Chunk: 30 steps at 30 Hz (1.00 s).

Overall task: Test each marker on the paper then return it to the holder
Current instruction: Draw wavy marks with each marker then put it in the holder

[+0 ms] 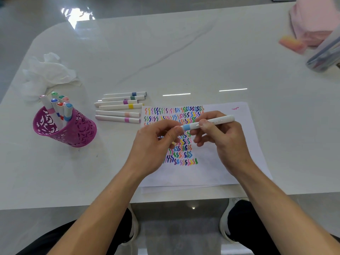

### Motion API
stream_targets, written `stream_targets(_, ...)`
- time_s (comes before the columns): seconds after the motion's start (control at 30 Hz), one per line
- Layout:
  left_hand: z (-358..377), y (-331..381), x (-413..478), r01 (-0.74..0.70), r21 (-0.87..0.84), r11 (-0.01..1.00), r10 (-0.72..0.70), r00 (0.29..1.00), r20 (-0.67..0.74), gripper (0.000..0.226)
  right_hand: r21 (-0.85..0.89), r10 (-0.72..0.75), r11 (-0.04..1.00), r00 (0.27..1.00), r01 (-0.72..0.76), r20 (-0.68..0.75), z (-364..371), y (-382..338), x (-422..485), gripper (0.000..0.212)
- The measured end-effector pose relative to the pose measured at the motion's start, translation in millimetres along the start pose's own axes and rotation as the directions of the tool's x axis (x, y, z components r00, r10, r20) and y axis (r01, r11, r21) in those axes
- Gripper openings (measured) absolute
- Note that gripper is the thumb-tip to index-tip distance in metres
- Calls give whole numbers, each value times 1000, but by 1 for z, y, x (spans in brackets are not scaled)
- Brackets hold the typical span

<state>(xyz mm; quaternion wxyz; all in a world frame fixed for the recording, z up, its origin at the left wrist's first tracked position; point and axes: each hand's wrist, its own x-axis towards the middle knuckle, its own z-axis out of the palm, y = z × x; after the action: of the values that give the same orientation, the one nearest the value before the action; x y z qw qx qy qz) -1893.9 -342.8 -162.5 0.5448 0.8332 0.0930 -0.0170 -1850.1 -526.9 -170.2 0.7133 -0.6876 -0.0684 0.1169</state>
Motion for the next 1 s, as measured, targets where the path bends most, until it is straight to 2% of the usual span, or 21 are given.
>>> stream_targets(0.17,0,2,-2,-30,-17,999,31,998,46,14,79,-7,997,1000,5,25,-2,-1,1,7)
stream_targets(0.4,-1,3,-4,-59,-1,998,59,998,9,15,209,42,976,997,-54,59,-2,1,1,9)
stream_targets(0.7,2,2,-8,-52,-19,998,52,998,-28,14,186,43,981,995,-59,88,0,2,-3,9)
stream_targets(0.83,-1,5,-7,-62,-39,997,61,998,-21,15,214,63,973,994,-82,94,1,-1,-3,21)
stream_targets(1.0,-10,14,-6,-113,-46,992,110,991,-74,7,217,98,969,991,-116,93,4,-4,1,23)
